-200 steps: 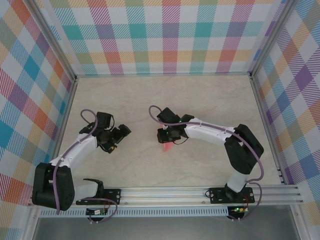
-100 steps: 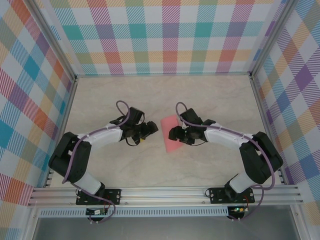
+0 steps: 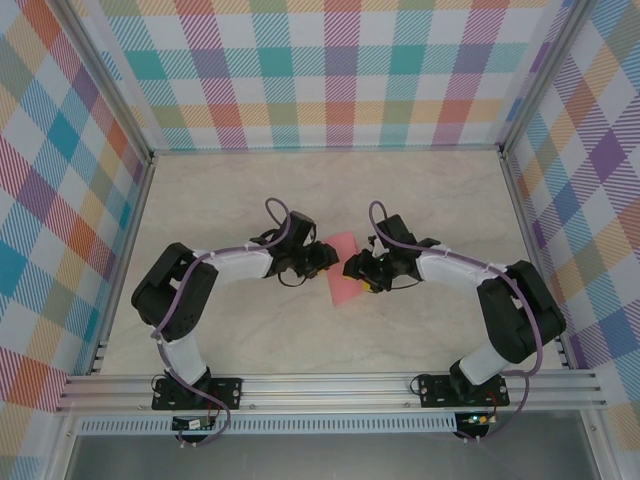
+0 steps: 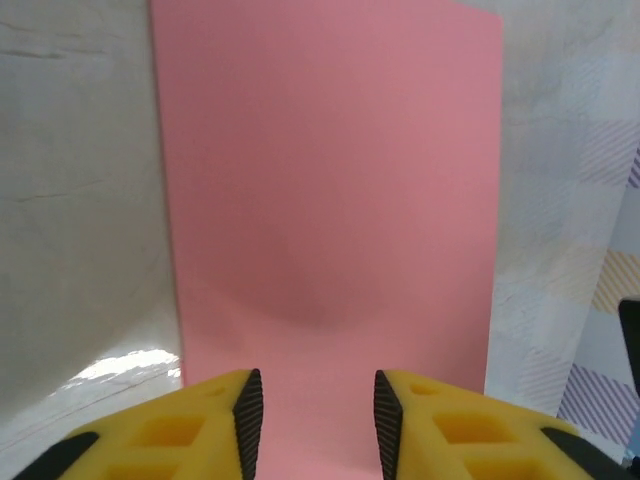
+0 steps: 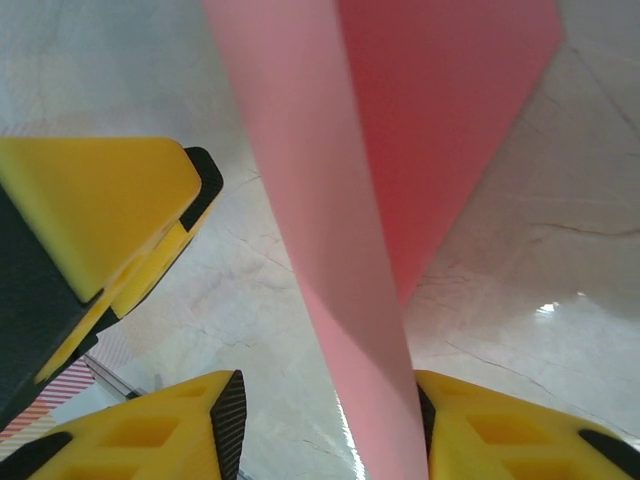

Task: Fold a paper plane with a square sheet of paper (pick it up from the middle)

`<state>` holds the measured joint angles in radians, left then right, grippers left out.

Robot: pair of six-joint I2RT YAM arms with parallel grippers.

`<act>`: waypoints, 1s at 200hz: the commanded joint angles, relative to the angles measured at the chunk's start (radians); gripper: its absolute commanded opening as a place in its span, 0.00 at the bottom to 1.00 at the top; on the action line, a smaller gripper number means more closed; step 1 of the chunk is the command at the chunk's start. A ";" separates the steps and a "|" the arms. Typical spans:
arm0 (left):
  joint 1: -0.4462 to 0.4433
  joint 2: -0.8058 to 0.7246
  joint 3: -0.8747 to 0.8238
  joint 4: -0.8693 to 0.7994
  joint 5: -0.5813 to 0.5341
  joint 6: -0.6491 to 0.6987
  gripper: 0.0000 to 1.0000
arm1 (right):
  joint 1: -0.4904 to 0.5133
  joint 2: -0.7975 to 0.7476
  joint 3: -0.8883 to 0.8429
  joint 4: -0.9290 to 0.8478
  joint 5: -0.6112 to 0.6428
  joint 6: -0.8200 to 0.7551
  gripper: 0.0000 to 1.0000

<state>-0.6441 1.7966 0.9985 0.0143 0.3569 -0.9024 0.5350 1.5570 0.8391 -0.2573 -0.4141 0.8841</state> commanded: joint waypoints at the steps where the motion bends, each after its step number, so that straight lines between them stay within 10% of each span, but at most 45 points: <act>1: -0.021 0.045 0.024 0.030 0.020 -0.001 0.31 | -0.017 0.006 -0.022 -0.032 -0.042 0.028 0.44; 200: -0.025 0.121 0.022 0.026 0.010 0.007 0.30 | -0.055 0.000 -0.018 -0.153 -0.004 0.086 0.11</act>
<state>-0.6552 1.8900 1.0077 0.0597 0.3630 -0.9012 0.4854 1.5570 0.8188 -0.3912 -0.4088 0.9588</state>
